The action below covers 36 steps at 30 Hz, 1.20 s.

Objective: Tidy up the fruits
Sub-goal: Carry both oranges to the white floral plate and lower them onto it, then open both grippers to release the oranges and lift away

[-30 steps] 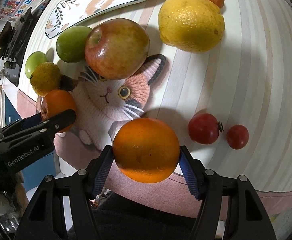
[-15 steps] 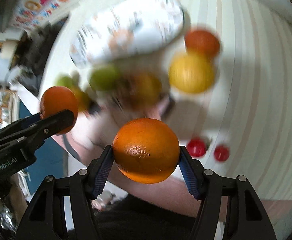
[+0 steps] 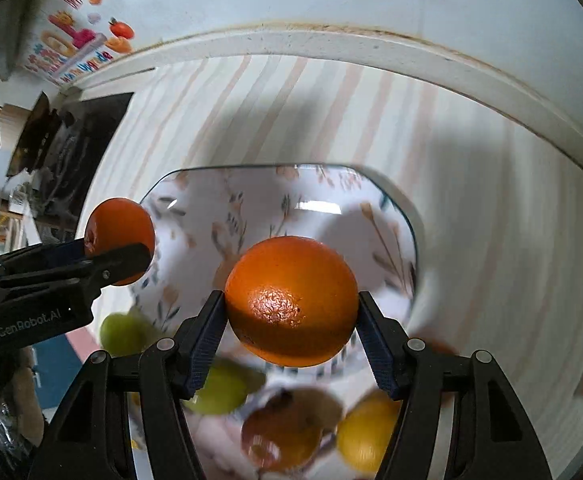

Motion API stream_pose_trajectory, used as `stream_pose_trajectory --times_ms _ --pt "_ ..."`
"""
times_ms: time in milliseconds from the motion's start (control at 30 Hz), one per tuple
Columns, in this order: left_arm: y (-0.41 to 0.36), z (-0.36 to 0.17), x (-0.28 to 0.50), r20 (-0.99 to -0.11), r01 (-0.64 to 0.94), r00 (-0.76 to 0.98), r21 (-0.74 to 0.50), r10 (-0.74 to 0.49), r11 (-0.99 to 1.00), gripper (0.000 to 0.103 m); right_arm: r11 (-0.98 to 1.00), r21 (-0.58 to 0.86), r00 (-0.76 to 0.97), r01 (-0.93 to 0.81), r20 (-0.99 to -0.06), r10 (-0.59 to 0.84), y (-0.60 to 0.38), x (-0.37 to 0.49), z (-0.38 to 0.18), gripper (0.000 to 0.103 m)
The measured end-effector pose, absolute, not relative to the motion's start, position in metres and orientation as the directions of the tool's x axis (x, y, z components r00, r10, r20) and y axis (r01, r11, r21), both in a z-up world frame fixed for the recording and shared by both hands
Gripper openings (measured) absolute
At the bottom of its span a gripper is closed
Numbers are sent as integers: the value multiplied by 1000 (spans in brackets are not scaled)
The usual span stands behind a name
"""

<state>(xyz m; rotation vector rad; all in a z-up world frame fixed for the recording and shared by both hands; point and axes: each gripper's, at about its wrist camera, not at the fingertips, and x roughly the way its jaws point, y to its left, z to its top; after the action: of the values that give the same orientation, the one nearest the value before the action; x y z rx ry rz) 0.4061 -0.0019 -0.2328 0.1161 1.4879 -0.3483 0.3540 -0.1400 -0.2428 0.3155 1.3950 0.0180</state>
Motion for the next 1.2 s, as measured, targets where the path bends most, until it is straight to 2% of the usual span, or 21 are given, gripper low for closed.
stream_pose_trajectory --times_ms 333,600,633,700,733,767,800,1000,1200 --pt "5 -280 435 -983 240 -75 -179 -165 954 60 971 203 74 127 -978 194 -131 406 -288 67" --pt "18 -294 436 -978 203 -125 -189 -166 961 62 960 229 43 160 -973 225 -136 407 -294 68" --pt "20 -293 437 -979 202 -121 -188 -166 961 62 955 238 36 175 -971 236 -138 407 -295 69" --pt "27 -290 434 -982 198 -111 -175 -156 964 62 950 242 38 196 -970 239 -146 407 -291 80" --pt "29 -289 435 -982 196 -109 -176 -157 965 68 946 253 46 202 -968 248 -147 405 -287 88" --pt "32 -287 434 -981 194 -106 -183 -164 964 86 944 256 52 207 -967 251 -148 403 -282 89" --pt "36 -283 431 -982 195 -95 -181 -165 964 92 945 251 54 210 -968 245 -149 402 -278 89" --pt "55 -254 413 -988 199 -33 -153 -149 968 93 956 185 53 229 -983 178 -152 383 -253 91" --pt "77 -219 376 -996 203 57 -58 -71 977 93 964 111 41 243 -994 104 -147 351 -235 91"
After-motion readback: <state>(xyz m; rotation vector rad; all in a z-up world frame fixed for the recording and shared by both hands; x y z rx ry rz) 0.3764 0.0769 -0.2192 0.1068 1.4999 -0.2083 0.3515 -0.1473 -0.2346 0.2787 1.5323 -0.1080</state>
